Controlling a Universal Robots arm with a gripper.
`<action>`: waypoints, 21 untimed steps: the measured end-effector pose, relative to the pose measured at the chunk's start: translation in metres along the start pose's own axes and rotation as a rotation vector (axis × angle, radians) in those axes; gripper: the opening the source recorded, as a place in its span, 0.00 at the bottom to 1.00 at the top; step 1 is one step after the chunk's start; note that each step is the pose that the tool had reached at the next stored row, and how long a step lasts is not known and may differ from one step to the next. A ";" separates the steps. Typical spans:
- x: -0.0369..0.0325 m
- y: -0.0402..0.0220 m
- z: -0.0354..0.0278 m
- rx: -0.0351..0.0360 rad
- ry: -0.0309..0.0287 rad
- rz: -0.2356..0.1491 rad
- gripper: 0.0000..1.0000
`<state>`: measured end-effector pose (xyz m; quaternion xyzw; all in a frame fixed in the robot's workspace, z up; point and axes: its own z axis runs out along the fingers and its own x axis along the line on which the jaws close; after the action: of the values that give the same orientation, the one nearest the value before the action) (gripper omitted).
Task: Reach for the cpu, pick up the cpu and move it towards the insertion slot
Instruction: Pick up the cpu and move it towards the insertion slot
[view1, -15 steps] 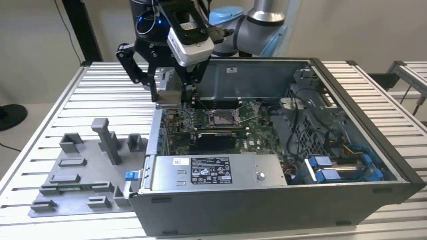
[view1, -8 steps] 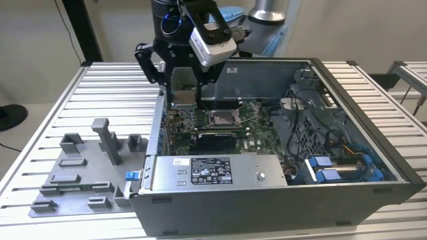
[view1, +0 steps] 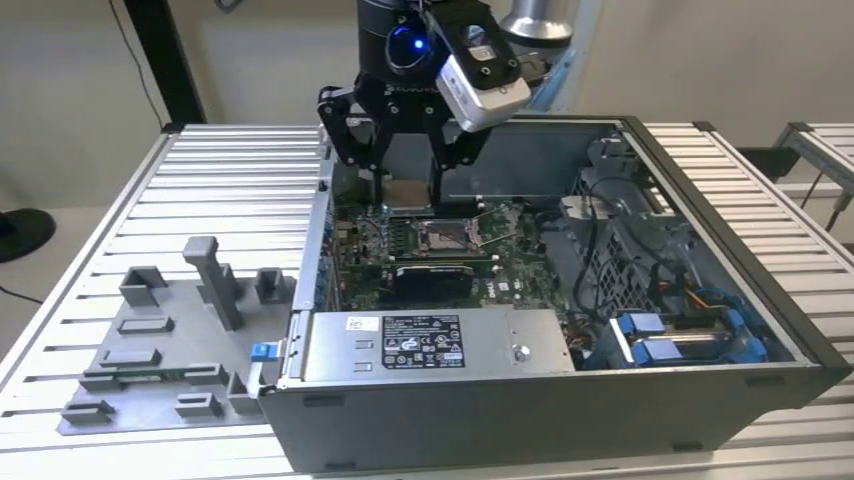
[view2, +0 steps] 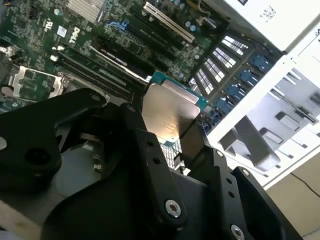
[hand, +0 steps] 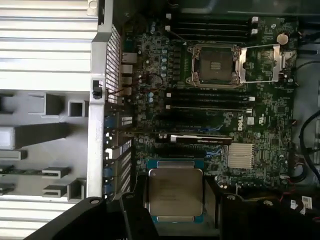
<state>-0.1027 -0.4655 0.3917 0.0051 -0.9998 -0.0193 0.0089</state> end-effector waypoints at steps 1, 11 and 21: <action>-0.0028 0.0000 -0.0001 0.0001 0.0000 0.000 0.00; -0.0320 -0.0003 -0.0006 0.0001 0.0000 0.000 0.00; -0.0671 0.0004 -0.0012 0.0001 0.0000 0.000 0.00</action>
<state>-0.0356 -0.4645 0.3917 0.0050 -0.9998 -0.0192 0.0089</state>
